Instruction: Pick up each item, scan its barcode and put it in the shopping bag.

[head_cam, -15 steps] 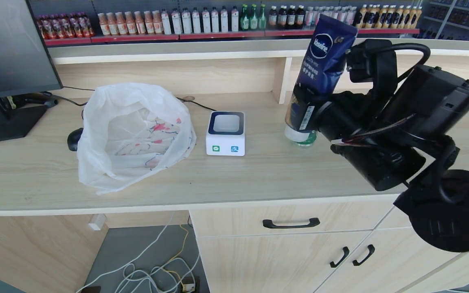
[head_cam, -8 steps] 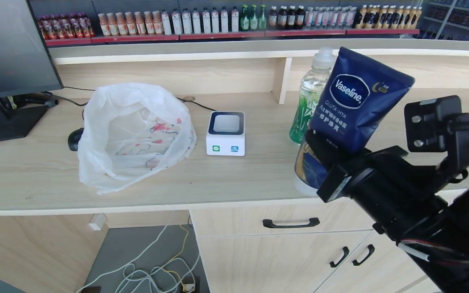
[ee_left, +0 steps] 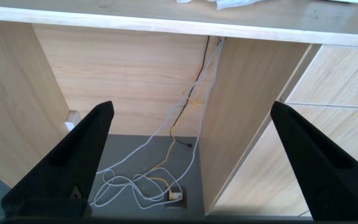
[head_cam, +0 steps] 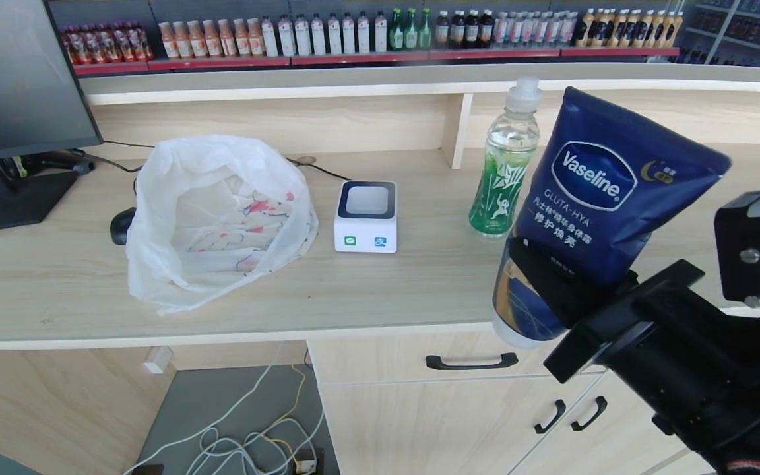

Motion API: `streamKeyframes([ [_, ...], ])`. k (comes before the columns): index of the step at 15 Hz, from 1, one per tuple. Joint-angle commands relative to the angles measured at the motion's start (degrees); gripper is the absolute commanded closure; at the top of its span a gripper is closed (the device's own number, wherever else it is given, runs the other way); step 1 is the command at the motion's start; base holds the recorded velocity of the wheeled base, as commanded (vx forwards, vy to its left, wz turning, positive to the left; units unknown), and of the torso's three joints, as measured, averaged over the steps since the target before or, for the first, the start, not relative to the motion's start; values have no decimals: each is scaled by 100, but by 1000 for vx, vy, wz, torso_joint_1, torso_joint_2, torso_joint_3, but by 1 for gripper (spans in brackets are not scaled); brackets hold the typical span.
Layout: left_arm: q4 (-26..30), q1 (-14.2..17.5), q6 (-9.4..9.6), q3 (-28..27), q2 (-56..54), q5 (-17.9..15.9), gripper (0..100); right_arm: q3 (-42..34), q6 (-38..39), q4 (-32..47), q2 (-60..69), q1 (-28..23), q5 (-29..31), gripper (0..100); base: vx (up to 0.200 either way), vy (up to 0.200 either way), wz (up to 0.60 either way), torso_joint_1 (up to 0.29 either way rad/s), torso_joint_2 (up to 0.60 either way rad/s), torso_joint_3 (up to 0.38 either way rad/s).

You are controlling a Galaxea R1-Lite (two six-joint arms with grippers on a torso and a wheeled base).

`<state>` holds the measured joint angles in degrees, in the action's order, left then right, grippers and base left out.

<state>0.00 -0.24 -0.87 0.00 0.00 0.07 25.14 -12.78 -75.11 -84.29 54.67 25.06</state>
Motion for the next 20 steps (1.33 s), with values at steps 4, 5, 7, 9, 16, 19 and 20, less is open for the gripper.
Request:
streamKeyframes([
  [4,0,-2,-1,0,9,1,0,-62,-612,5,-18,588,-2,100,0,0,0,0,0,0],
  [5,0,7,-1,0,9,1,0,-88,-858,5,-44,790,-2,100,0,0,0,0,0,0],
  [7,0,-2,-1,0,9,1,0,-88,-1368,5,-255,1300,-2,100,0,0,0,0,0,0],
  [9,0,7,-1,0,9,1,0,-88,-1755,5,-273,1318,-19,100,0,0,0,0,0,0],
  [16,0,7,-1,0,9,1,0,88,-3319,14,-413,1300,-819,100,0,0,0,0,0,0],
  [19,0,7,-1,0,9,1,0,176,-3706,22,-607,1300,-1293,100,0,0,0,0,0,0],
  [20,0,7,-1,0,9,1,0,299,-3732,22,-756,1221,-1548,100,0,0,0,0,0,0],
])
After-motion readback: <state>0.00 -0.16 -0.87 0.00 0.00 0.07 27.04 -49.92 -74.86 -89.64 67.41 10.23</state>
